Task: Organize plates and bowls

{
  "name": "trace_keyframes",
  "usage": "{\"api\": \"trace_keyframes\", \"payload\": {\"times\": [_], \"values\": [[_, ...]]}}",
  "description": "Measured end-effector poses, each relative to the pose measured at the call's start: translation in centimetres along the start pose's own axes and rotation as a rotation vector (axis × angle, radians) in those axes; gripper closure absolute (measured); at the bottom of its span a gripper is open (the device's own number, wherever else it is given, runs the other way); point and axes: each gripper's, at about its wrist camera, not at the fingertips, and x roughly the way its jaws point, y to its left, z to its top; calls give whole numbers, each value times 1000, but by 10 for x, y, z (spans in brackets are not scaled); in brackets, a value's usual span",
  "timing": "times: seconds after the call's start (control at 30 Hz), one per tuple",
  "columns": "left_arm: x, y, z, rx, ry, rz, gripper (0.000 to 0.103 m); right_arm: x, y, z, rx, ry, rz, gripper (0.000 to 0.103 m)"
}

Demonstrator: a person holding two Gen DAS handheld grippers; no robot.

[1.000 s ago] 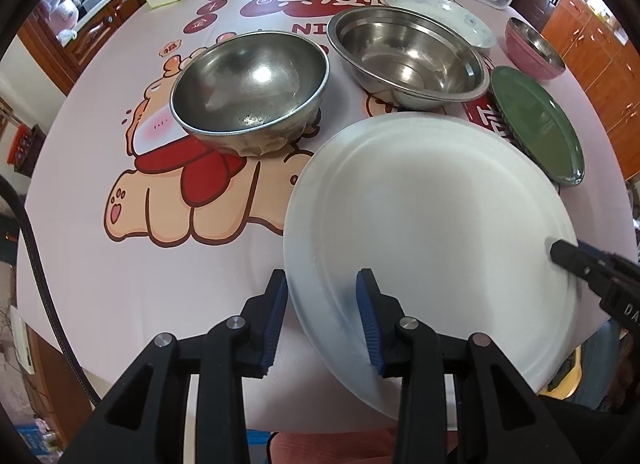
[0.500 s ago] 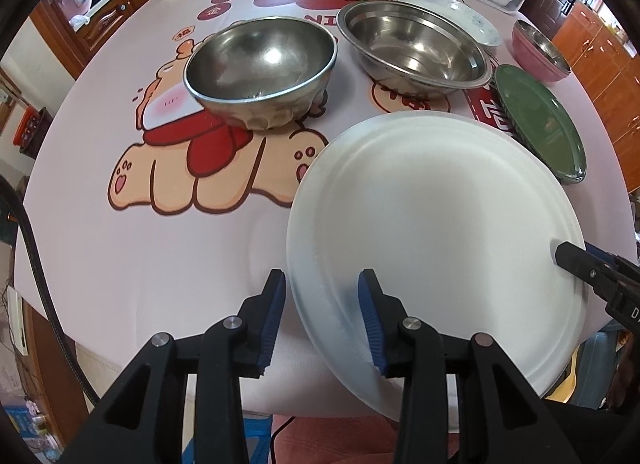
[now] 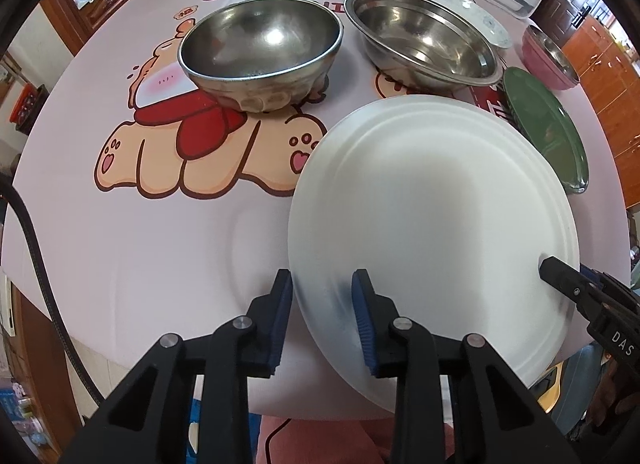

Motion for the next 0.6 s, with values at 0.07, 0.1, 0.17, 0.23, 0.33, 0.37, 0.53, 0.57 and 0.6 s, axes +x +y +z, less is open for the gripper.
{"api": "trace_keyframes", "payload": {"times": [0.07, 0.1, 0.17, 0.23, 0.33, 0.37, 0.53, 0.57, 0.6], "values": [[0, 0, 0, 1, -4, 3, 74, 1, 0, 1, 3, -5, -20, 73], [0, 0, -1, 2, -4, 5, 74, 1, -1, 1, 4, -6, -21, 73], [1, 0, -1, -3, 0, 13, 74, 1, -3, 0, 10, -4, -17, 73], [1, 2, 1, -10, 3, 17, 74, 0, -6, -2, 15, -2, -16, 73], [-3, 7, 0, -24, 3, 20, 74, -5, -13, -5, 33, -5, -21, 70], [-5, 8, -1, -29, 1, 21, 73, -6, -15, -5, 37, -7, -21, 69], [-17, 16, 0, -37, -12, 22, 72, -18, -28, -5, 65, -30, -32, 67], [-20, 16, 2, -39, -14, 22, 72, -21, -30, -5, 71, -37, -35, 67], [-22, 18, 3, -43, -16, 20, 71, -23, -32, -4, 74, -42, -37, 67]]}}
